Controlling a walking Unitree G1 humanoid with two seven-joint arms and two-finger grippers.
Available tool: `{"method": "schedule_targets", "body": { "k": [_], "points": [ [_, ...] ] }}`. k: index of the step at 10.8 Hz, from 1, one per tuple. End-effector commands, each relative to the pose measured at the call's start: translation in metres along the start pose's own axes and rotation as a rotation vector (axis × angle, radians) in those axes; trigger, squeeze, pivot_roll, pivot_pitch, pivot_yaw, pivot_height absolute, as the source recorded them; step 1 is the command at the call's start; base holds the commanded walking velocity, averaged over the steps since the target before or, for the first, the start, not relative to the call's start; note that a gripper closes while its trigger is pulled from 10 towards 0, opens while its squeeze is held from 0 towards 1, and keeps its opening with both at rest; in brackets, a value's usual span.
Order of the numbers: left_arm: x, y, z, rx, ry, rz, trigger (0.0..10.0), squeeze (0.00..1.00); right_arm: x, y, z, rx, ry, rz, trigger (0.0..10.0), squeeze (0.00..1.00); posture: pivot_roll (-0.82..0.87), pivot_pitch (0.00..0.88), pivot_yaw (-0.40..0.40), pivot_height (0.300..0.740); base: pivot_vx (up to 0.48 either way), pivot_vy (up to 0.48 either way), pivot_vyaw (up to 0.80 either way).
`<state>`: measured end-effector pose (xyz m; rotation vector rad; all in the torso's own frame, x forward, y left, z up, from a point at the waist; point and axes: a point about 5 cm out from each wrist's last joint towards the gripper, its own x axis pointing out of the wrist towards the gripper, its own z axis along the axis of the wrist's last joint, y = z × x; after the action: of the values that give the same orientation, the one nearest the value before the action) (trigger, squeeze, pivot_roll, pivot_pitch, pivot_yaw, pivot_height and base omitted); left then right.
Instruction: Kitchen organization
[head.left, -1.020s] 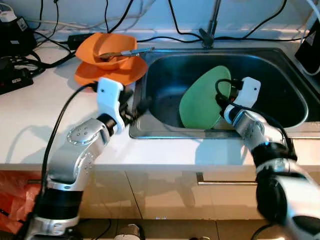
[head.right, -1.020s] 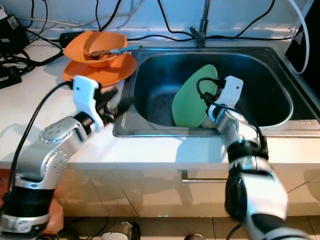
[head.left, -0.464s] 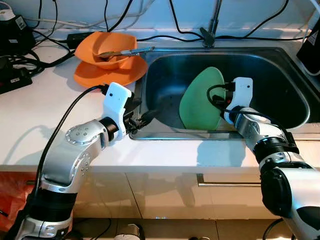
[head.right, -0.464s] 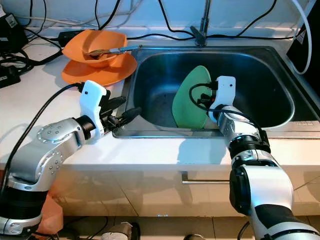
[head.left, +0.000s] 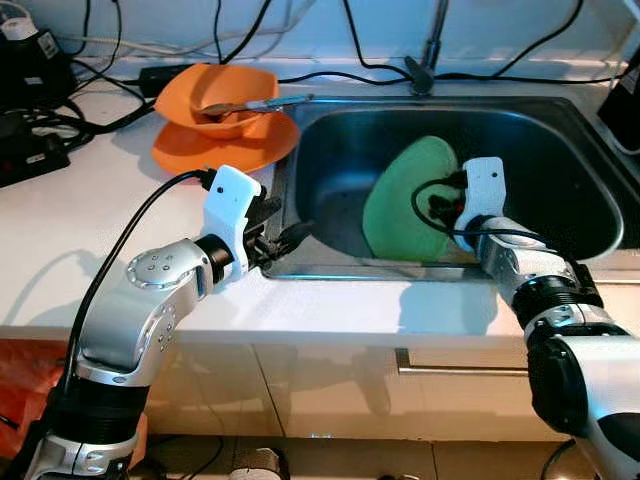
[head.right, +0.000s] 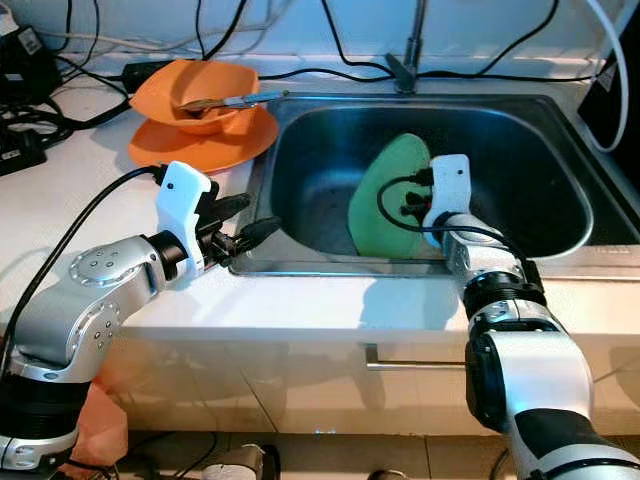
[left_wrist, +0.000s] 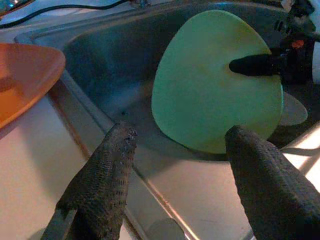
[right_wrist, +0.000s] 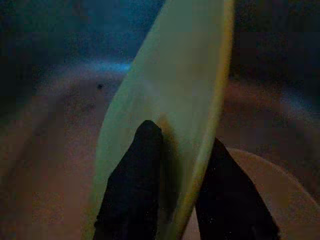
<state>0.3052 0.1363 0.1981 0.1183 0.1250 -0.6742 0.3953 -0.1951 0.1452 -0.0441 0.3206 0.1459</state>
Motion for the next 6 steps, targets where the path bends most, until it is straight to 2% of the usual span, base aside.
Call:
{"method": "schedule_targets", "body": {
  "k": [1, 5, 6],
  "points": [
    [-0.002, 0.001, -0.001, 0.01, 0.012, -0.004, 10.0, 0.0, -0.006, -0.009, -0.039, 0.018, 0.133, -0.024, 10.0, 1.0, 0.21, 0.143, 0.035, 0.74, 0.0, 0.0, 0.0],
    [-0.002, 0.001, -0.003, 0.011, 0.014, 0.001, 10.0, 0.0, -0.008, -0.016, -0.04, -0.003, 0.13, -0.059, 10.0, 1.0, 0.2, 0.135, 0.03, 0.74, 0.0, 0.0, 0.0],
    [-0.001, 0.002, -0.003, 0.009, 0.013, 0.008, 10.0, 0.0, -0.011, -0.026, -0.039, 0.002, 0.123, -0.11, 10.0, 1.0, 0.2, 0.135, 0.029, 0.74, 0.0, 0.0, 0.0]
  ]
}}
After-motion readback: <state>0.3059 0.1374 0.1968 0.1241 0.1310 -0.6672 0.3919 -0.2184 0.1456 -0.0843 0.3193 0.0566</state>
